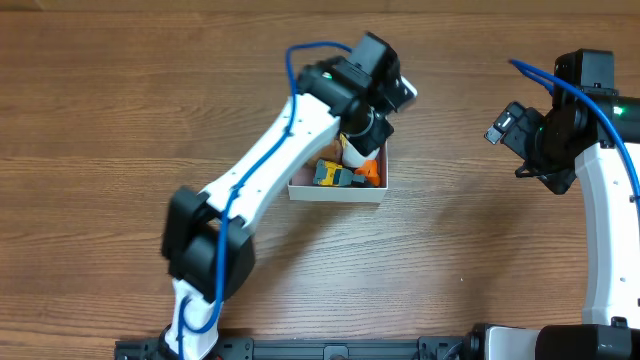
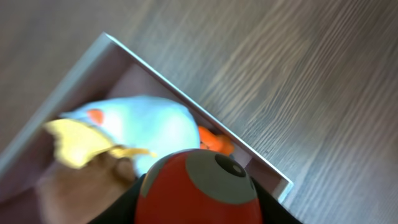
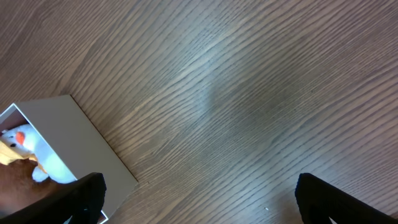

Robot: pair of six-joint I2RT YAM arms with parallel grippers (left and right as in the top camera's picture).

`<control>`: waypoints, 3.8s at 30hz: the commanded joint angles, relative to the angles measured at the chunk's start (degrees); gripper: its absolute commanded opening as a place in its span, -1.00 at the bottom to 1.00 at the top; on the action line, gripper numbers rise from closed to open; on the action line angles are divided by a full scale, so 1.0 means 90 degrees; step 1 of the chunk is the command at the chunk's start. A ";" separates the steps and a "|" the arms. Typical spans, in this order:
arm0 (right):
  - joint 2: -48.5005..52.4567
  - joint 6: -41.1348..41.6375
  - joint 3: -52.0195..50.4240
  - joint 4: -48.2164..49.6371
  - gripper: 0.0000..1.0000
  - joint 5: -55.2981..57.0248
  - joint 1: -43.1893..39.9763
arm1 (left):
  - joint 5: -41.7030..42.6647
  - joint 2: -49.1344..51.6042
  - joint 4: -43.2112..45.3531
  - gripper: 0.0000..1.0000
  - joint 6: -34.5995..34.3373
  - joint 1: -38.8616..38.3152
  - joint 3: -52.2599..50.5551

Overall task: Pack container
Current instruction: 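Lower the red ball into the box and open the left gripper, then grasp the yellow cat-face lollipop toy with the left gripper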

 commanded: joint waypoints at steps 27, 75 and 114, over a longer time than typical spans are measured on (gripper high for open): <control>-0.0015 -0.0172 0.0017 -0.0177 1.00 0.0080 0.0005 | -0.1508 -0.0134 -0.2645 0.33 -0.0918 0.0709 0.0019; -0.0015 -0.0170 0.0017 -0.0277 1.00 0.0073 0.0005 | -0.2390 -0.2528 -0.3779 0.51 -0.2314 0.2123 0.1360; -0.0015 -0.0170 0.0017 -0.0056 1.00 0.0075 0.0005 | -0.0221 -0.2484 0.2973 -0.39 0.0425 0.3553 -0.7138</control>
